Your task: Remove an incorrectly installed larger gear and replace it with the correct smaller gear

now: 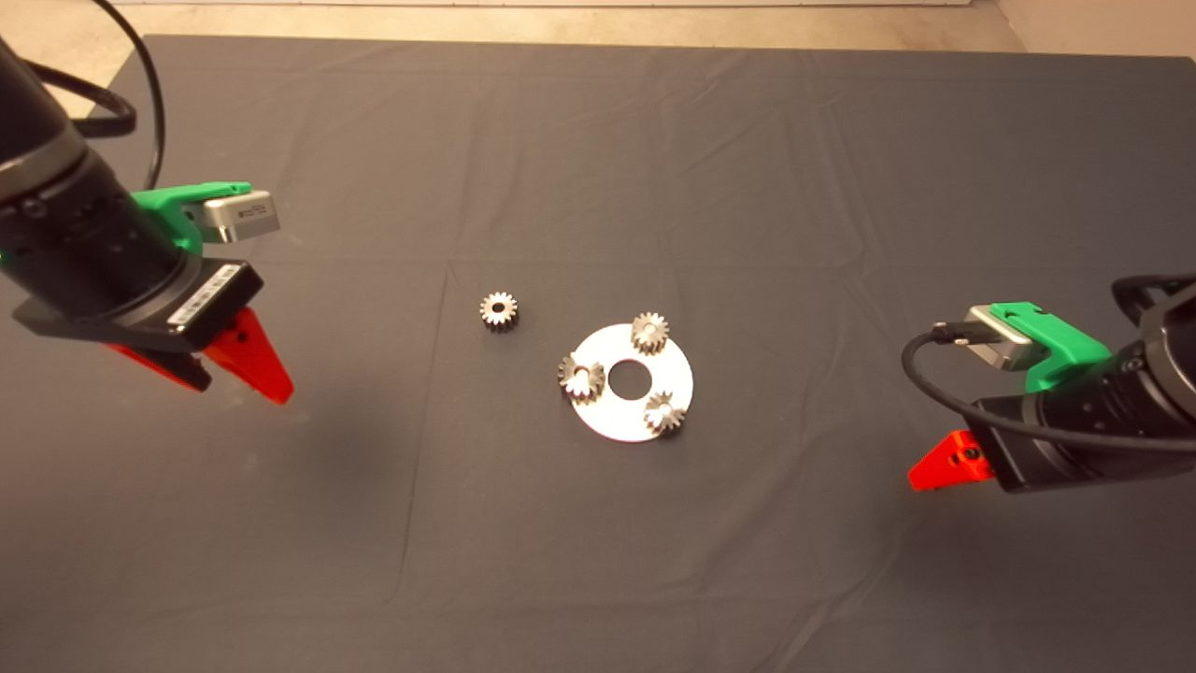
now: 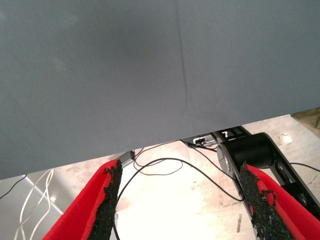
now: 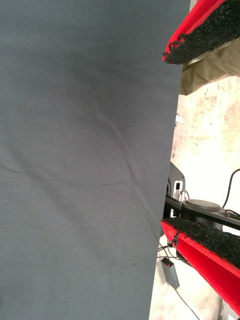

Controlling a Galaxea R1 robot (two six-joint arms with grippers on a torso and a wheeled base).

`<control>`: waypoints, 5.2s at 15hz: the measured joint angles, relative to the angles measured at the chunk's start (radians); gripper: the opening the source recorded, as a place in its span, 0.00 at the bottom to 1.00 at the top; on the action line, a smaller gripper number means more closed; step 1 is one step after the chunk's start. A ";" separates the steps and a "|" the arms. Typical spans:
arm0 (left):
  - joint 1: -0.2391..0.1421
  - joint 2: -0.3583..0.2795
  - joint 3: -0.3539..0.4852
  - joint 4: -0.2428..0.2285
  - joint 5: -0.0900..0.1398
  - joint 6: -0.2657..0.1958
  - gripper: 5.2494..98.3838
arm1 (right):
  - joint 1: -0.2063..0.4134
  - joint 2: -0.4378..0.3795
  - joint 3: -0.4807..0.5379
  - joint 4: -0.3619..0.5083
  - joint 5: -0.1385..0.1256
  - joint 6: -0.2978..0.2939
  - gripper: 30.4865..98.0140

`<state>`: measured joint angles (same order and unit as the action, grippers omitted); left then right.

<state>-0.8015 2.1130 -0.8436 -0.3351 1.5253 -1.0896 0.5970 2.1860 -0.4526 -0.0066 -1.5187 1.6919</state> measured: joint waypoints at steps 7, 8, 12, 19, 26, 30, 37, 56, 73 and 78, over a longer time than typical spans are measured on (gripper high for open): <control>0.018 0.164 0.010 0.089 0.000 -0.090 0.58 | -0.001 -0.105 -0.003 0.000 -0.001 -0.081 0.75; 0.051 0.197 0.009 0.139 0.001 -0.118 0.58 | -0.001 -0.138 -0.003 0.000 -0.002 -0.112 0.75; 0.133 0.376 -0.047 0.260 -0.009 -0.250 0.58 | -0.001 -0.166 -0.006 0.000 0.000 -0.167 0.75; 0.150 0.541 -0.212 0.297 -0.026 -0.297 0.58 | -0.007 -0.174 -0.051 0.000 -0.005 -0.231 0.75; 0.233 0.602 -0.268 0.459 -0.069 -0.388 0.58 | -0.006 -0.244 -0.082 0.000 -0.010 -0.319 0.75; 0.284 0.608 -0.345 0.568 -0.167 -0.411 0.58 | -0.006 -0.241 -0.082 0.000 -0.007 -0.319 0.75; 0.358 0.709 -0.440 0.610 -0.184 -0.412 0.58 | -0.006 -0.241 -0.093 0.000 -0.010 -0.319 0.75; 0.364 0.691 -0.352 0.661 -0.051 -0.440 0.66 | 0.000 -0.241 -0.092 0.024 -0.009 -0.319 0.75; 0.451 0.719 -0.375 0.733 -0.050 -0.436 0.84 | 0.035 -0.241 -0.090 0.039 -0.007 -0.319 0.75; 0.477 0.719 -0.385 0.765 -0.050 -0.434 0.84 | 0.047 -0.241 -0.090 0.049 -0.009 -0.319 0.75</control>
<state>-0.3249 2.8319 -1.2287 0.4295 1.4749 -1.5240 0.6436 1.9449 -0.5421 0.0423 -1.5272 1.3726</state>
